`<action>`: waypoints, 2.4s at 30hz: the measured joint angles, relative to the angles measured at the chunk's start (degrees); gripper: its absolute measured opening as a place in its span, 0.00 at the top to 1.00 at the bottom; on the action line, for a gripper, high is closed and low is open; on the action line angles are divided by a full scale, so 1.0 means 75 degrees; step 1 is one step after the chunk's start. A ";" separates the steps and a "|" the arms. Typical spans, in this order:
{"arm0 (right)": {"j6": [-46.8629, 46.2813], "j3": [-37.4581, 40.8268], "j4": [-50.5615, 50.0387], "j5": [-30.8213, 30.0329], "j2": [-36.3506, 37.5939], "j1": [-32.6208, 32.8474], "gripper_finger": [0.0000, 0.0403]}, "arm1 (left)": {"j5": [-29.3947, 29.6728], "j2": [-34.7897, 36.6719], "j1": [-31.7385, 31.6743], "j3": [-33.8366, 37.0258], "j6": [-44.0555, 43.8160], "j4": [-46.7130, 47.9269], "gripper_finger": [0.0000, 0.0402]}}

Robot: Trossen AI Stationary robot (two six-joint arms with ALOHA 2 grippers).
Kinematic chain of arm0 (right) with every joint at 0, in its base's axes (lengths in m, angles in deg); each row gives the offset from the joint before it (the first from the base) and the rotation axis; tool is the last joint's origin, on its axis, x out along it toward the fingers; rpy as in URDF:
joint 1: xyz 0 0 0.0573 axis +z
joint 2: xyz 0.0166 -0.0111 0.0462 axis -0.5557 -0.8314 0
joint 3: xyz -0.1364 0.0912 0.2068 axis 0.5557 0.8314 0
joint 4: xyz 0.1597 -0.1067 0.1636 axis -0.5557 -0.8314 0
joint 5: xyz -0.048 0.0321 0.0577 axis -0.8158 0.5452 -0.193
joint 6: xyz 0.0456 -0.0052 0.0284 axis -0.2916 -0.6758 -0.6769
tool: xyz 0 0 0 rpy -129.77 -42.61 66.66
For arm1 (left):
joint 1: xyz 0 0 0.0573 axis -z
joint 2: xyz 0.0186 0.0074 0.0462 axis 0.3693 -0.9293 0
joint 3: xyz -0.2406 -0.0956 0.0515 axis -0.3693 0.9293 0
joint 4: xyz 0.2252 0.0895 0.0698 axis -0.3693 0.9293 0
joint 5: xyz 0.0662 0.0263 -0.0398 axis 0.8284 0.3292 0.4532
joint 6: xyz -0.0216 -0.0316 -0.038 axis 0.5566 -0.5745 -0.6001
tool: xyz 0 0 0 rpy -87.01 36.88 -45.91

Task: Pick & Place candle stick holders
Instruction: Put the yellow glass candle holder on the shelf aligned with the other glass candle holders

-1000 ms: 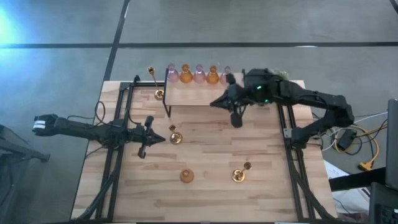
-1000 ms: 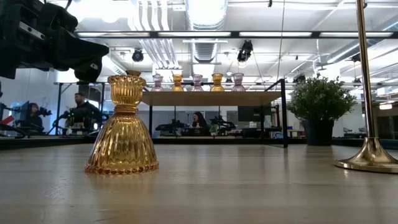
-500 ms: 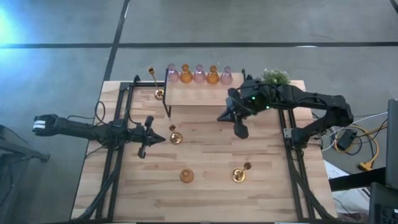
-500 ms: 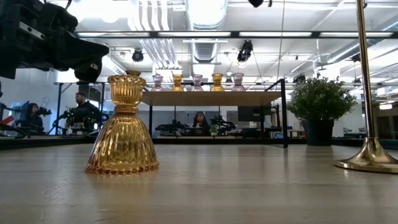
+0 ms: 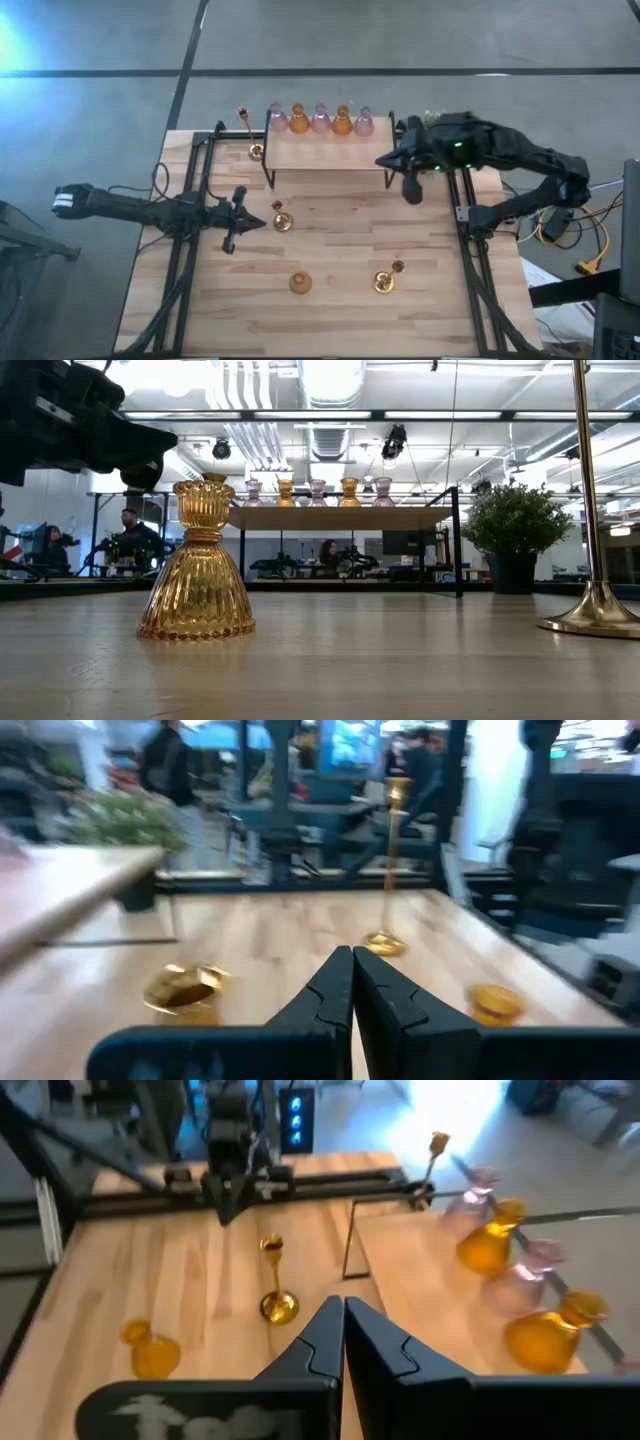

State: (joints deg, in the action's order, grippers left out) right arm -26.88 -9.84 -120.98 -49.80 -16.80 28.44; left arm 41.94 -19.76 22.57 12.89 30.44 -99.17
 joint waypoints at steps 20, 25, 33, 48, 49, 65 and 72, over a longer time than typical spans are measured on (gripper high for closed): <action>-0.0233 0.0071 0.0000 -0.1699 0.1461 -0.0043 0.98 | 0.0925 0.0023 -0.0018 -0.1513 -0.1719 -0.3107 0.97; -0.0065 0.0089 -0.0031 -0.1972 0.1400 -0.0045 0.98 | -0.0202 -0.0296 0.0019 -0.4130 -0.1277 0.2262 0.97; -0.0092 0.0150 -0.0404 -0.1972 0.1392 -0.0048 0.98 | -0.0806 -0.2253 0.0164 -0.8270 -0.0820 0.9204 0.99; -0.0095 0.0814 -0.0349 -0.1981 0.1385 -0.0050 0.98 | -0.1327 -0.5644 0.0922 -0.9139 0.0670 1.0857 1.00; -0.0092 0.0858 -0.0348 -0.1981 0.1385 -0.0051 0.98 | -0.1337 -0.5758 0.0940 -0.9139 0.0808 1.0852 1.00; -0.0075 0.1201 -0.0339 -0.1965 0.1514 -0.0356 0.98 | -0.1796 -0.7287 0.1148 -0.9133 0.3201 1.0122 1.00; -0.0028 0.1201 -0.0340 -0.1952 0.1514 -0.0493 0.98 | -0.1990 -0.7618 0.1384 -0.9127 0.3784 0.9685 1.00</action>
State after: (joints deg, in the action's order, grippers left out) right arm -27.09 -0.84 -123.53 -64.44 -5.45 24.75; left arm 27.02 -76.90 32.95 -55.57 58.83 -26.53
